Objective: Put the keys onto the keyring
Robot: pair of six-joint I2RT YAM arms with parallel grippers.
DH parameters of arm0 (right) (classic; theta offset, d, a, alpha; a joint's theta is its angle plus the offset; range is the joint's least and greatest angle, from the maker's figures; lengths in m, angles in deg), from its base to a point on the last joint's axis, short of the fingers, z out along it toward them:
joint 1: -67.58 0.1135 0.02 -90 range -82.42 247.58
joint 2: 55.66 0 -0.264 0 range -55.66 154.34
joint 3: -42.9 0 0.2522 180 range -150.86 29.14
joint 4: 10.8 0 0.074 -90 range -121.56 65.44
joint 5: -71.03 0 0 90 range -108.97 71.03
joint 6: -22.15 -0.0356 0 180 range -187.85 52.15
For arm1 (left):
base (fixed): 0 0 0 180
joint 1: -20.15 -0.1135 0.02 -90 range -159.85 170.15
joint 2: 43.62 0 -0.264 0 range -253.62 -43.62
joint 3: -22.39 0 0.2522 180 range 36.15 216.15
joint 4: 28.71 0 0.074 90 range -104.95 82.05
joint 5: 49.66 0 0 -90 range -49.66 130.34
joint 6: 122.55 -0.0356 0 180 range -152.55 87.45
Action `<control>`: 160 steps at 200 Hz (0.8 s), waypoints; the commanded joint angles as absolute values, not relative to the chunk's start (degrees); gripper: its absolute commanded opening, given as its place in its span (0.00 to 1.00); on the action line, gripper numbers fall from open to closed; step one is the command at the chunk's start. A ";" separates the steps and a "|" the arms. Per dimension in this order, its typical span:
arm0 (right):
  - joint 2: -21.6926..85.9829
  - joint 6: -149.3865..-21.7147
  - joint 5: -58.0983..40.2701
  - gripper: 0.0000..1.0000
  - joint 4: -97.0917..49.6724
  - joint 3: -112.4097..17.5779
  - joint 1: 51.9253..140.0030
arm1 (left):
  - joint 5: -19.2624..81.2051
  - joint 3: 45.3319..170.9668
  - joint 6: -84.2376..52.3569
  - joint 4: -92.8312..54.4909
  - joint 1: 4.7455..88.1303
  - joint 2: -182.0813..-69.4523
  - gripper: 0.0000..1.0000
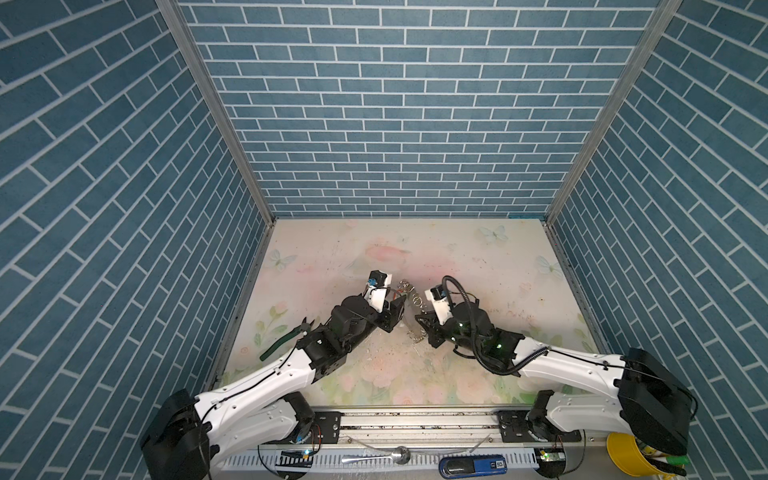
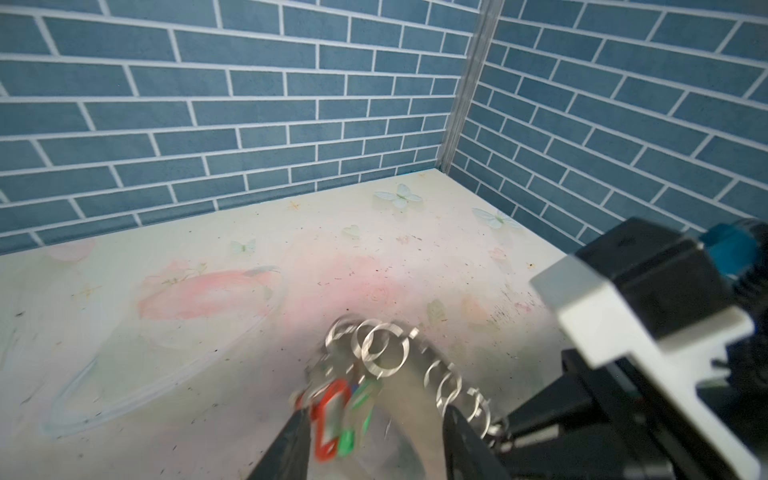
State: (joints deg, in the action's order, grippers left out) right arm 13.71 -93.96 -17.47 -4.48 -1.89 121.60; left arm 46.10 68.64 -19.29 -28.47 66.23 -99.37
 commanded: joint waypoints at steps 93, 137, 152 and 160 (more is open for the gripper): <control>3.76 -104.71 3.47 0.00 15.00 6.15 114.52 | 8.75 54.94 -10.21 -52.74 52.53 -101.54 0.71; 1.20 -103.90 4.34 0.00 17.29 7.16 114.38 | 2.65 53.86 -4.89 -61.02 48.65 -105.39 0.73; 1.40 -103.72 5.55 0.00 18.06 7.08 114.34 | 0.18 53.78 -3.26 -64.33 48.60 -106.90 0.72; 1.77 -103.74 6.34 0.00 19.03 7.08 114.34 | -0.92 53.61 -1.86 -67.27 48.55 -107.87 0.71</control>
State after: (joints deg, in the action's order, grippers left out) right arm 2.47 -103.62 3.14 11.67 6.29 114.54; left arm 5.54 54.19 -6.09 -57.47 49.05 -105.95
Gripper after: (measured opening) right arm 0.113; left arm 0.724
